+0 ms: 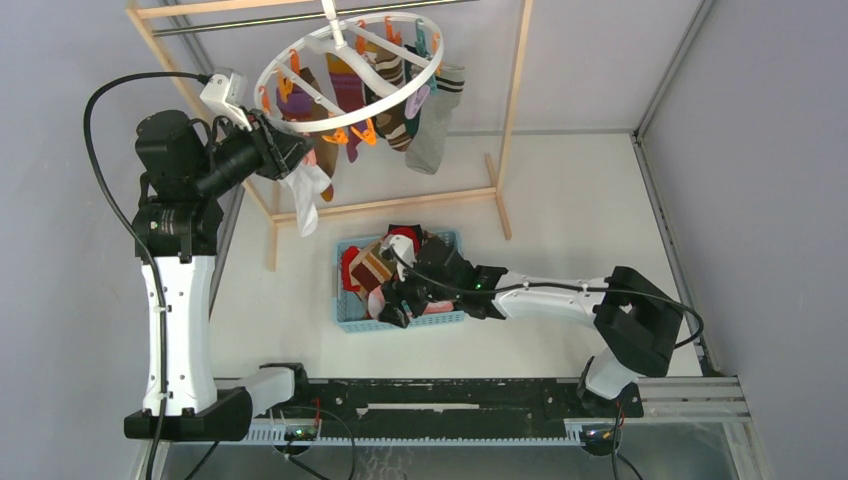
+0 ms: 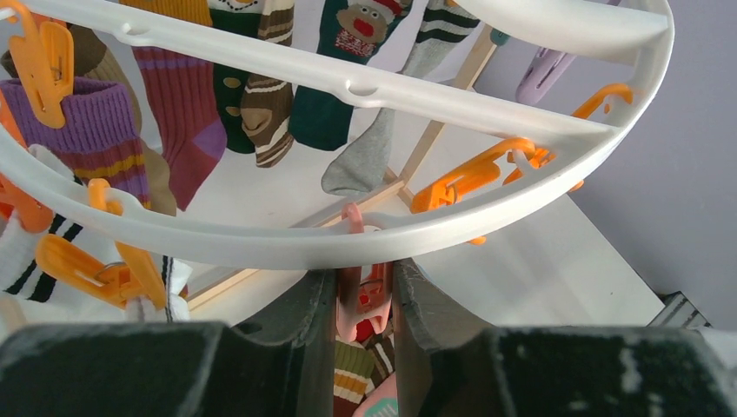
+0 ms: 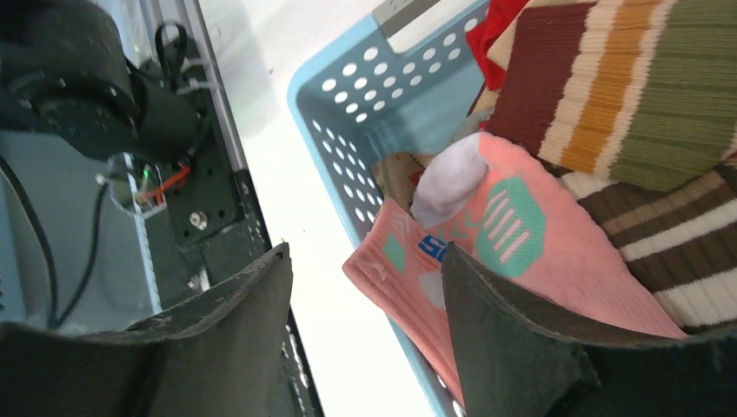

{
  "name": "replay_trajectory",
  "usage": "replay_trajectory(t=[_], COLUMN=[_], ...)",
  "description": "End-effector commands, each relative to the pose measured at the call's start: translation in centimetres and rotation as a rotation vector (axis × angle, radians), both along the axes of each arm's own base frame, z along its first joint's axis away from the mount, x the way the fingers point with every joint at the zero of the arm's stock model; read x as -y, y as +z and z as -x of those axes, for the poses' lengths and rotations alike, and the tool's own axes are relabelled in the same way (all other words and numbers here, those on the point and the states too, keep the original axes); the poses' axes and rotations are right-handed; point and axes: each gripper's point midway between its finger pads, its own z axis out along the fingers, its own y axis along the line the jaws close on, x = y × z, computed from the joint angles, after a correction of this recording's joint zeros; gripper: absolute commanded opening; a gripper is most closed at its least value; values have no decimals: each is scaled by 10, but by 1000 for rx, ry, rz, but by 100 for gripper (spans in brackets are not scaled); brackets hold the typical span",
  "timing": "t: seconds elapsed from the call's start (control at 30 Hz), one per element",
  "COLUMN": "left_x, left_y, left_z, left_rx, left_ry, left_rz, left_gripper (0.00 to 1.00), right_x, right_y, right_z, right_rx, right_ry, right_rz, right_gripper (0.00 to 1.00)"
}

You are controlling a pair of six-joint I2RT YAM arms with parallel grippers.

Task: Clip the socks to the hanger
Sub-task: Pick up the sock from the bin.

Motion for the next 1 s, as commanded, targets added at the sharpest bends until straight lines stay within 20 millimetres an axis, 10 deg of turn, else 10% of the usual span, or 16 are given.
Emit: replay_trajectory(t=[0.0, 0.7, 0.97], left_x=[3, 3, 2], left_y=[16, 15, 16], left_z=[17, 16, 17], left_rx=[40, 36, 38], left_ry=[-26, -27, -25], left_rz=[-2, -16, -21], left_gripper=[7, 7, 8], right_x=[-7, -9, -14], right_y=[-1, -7, -1], right_z=[8, 3, -6], right_rx=[127, 131, 118], right_ry=[172, 407, 385], right_rz=[0, -72, -122], right_gripper=[70, 68, 37])
